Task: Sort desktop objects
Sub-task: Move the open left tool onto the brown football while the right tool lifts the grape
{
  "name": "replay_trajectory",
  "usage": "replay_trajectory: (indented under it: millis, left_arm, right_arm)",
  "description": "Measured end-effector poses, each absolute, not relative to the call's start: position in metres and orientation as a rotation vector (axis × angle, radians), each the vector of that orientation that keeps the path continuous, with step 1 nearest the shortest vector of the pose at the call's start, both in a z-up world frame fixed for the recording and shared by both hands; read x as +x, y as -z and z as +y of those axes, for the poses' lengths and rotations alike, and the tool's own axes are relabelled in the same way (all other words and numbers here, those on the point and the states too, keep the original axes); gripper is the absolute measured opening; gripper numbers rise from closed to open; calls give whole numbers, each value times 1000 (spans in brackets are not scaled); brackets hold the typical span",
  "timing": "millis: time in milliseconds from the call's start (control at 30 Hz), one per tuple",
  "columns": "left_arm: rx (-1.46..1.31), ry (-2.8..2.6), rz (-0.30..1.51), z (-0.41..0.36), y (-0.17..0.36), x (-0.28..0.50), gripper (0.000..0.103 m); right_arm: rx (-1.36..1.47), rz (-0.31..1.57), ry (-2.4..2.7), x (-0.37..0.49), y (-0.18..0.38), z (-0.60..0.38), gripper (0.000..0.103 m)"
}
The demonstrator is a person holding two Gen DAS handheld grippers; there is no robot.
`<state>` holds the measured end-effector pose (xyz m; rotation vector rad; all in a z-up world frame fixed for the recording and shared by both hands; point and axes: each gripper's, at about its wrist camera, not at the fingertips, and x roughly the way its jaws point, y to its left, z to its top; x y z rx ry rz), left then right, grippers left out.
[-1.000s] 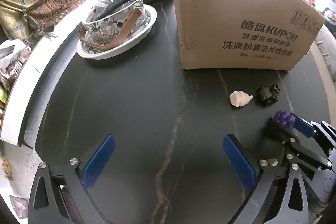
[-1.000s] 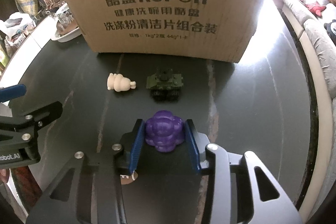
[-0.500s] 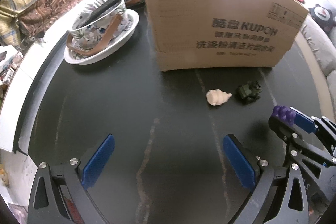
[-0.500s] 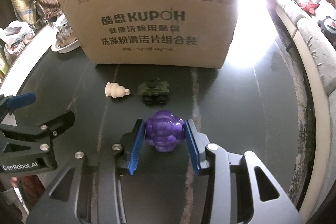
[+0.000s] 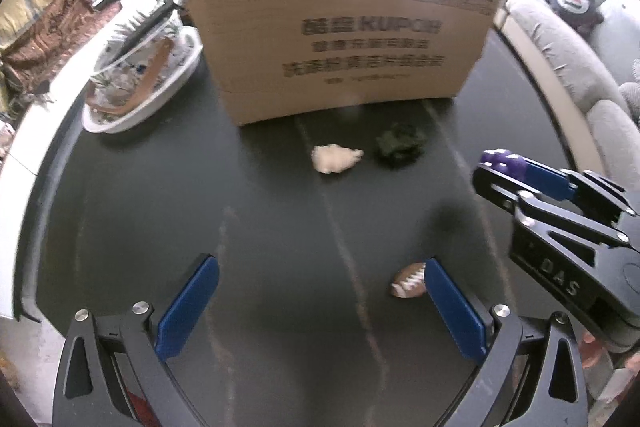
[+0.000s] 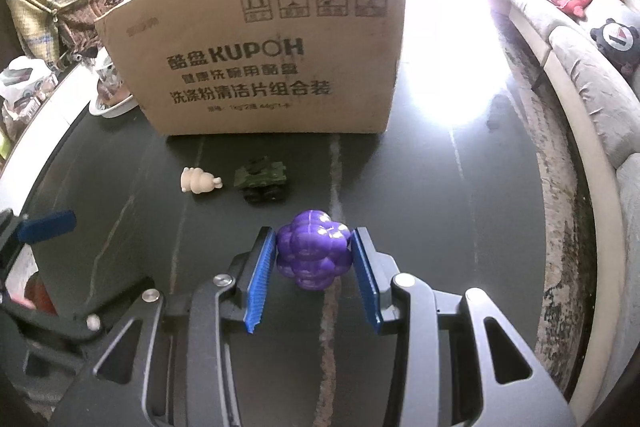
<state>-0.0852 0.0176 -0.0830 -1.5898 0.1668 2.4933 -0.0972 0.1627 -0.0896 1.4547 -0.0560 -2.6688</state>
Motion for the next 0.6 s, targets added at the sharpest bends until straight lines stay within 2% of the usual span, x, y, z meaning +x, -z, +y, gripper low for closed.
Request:
replay_trajectory:
  millis: [600]
  left_arm:
    - [-1604, -2495, 24, 21, 91, -94, 99]
  right_arm:
    - [1448, -99, 2701, -91, 81, 184, 36]
